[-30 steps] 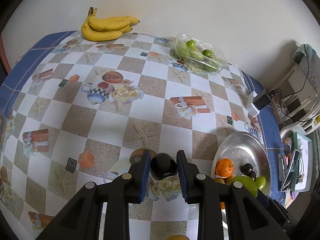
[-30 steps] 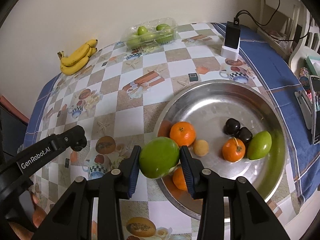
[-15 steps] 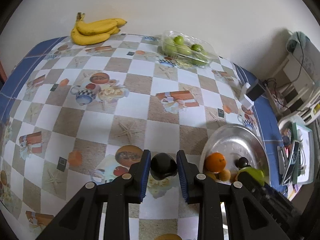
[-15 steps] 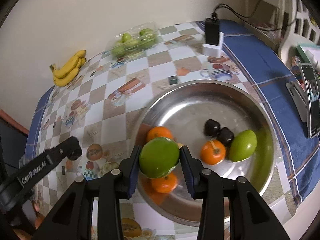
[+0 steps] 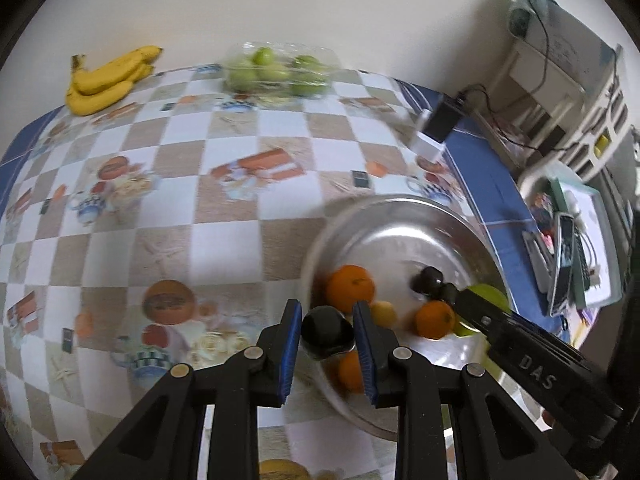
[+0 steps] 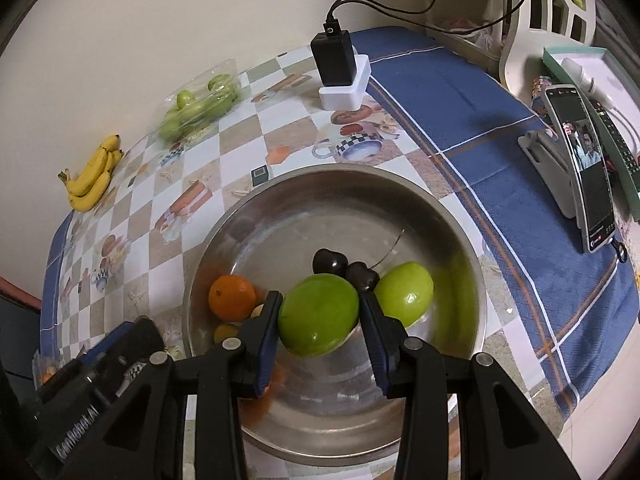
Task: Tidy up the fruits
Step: 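Carry the dark plum and green pear over the steel bowl with both tools, then open both tools to drop the plum and pear into the bowl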
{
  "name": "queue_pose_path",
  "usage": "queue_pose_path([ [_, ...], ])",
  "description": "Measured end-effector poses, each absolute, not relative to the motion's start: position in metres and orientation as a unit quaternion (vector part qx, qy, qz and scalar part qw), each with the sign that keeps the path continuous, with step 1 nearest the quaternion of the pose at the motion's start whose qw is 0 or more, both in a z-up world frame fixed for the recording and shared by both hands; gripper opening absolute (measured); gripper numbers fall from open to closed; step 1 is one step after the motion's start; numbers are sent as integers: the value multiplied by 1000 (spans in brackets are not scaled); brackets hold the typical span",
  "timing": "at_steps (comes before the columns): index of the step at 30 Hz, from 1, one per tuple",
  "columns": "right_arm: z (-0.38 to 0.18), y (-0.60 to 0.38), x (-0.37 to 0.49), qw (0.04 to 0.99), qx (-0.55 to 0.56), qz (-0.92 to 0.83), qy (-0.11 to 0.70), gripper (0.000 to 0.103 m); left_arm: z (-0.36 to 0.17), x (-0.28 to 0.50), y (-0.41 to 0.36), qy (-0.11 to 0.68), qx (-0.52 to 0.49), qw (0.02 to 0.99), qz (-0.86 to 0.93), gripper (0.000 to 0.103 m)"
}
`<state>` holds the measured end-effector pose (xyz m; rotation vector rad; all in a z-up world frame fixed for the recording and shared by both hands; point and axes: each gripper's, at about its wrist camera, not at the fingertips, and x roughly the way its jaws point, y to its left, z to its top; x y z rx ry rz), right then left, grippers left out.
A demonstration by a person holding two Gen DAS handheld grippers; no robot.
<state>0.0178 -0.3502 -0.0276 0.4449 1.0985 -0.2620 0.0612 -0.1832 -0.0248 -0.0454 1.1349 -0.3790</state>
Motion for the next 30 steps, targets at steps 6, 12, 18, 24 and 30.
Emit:
queue_pose_path([
  [6,-32,-348,27,828,203,-112,510,41,-40,65,-191,548,-22,815,-187,29],
  [12,-37,-342,37,833,194,-100,509,41,-47,69,-194,550,-18,814,-187,29],
  [18,-42,-337,43,833,190,-90,512,41,-53,73,-195,554,-20,811,-189,29],
  [24,-49,-337,46,827,194,-90,520,41,-58,76,-195,560,-21,806,-189,29],
  [30,-46,-337,45,831,197,-85,513,42,-56,76,-195,560,-21,805,-193,29],
])
